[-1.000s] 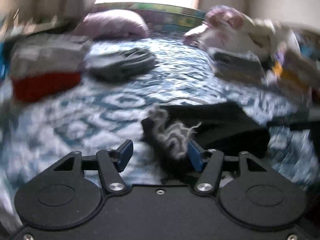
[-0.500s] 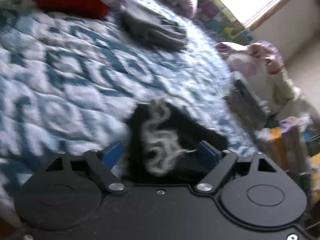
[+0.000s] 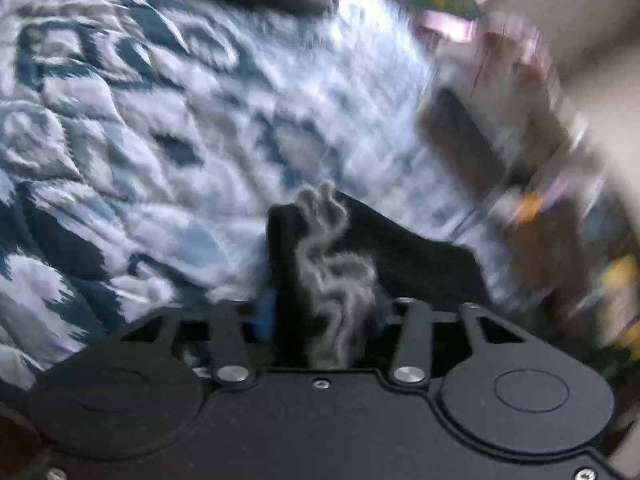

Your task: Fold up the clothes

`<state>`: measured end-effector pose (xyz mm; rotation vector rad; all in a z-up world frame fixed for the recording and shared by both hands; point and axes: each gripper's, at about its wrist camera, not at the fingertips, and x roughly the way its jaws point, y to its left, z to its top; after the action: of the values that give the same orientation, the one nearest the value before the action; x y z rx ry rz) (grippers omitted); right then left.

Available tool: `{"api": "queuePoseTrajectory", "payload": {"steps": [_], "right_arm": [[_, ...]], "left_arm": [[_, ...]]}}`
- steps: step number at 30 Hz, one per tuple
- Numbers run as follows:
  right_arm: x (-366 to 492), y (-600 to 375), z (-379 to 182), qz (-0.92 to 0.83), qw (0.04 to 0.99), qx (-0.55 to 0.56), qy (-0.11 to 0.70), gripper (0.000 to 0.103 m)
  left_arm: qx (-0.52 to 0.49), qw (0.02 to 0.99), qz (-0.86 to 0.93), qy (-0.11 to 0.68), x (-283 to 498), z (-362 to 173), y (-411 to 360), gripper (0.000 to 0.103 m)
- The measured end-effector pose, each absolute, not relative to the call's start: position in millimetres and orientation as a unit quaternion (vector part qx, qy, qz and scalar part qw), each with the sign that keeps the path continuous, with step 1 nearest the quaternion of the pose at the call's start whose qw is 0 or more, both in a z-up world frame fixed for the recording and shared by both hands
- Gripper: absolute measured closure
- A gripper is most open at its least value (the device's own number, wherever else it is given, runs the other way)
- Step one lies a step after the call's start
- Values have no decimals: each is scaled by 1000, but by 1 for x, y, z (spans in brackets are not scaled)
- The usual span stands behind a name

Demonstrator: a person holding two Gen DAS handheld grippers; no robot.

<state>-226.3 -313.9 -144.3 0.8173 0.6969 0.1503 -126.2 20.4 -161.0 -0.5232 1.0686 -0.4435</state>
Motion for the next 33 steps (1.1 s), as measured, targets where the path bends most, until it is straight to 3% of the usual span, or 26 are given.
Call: {"api": "queuePoseTrajectory", "payload": {"steps": [1, 2, 4, 6, 14, 17, 18, 19, 23, 25, 33], "right_arm": [[-230, -317, -146, 50, 866, 360, 343, 39], [-235, -324, -152, 34, 866, 358, 348, 38], [-243, -340, -162, 10, 862, 364, 352, 39], [-251, -352, -168, 15, 854, 393, 341, 39], [-243, -333, -176, 59, 852, 380, 355, 40], [-238, -321, -177, 68, 857, 354, 367, 49], [-237, -319, -179, 70, 855, 356, 371, 58], [-237, -317, -183, 74, 851, 360, 375, 65], [-241, -315, -192, 80, 853, 365, 365, 72], [-242, -318, -192, 83, 853, 371, 357, 79], [-240, -347, -153, 80, 874, 383, 287, 81]], "left_arm": [[-217, 808, -203, 509, -127, -168, 14, 45], [-231, 812, -205, 496, -132, -166, 19, 45], [-230, 819, -207, 483, -143, -155, 23, 32], [-218, 830, -213, 467, -152, -147, 24, 29], [-185, 841, -203, 465, -145, -151, 0, 27], [-182, 840, -203, 469, -146, -158, -4, 29], [-180, 840, -203, 469, -147, -160, -6, 33], [-178, 841, -204, 469, -148, -162, -7, 43], [-163, 844, -204, 469, -147, -162, -15, 61], [-171, 840, -210, 470, -144, -156, -15, 71], [-197, 832, -272, 442, -110, -108, -45, 74]]}}
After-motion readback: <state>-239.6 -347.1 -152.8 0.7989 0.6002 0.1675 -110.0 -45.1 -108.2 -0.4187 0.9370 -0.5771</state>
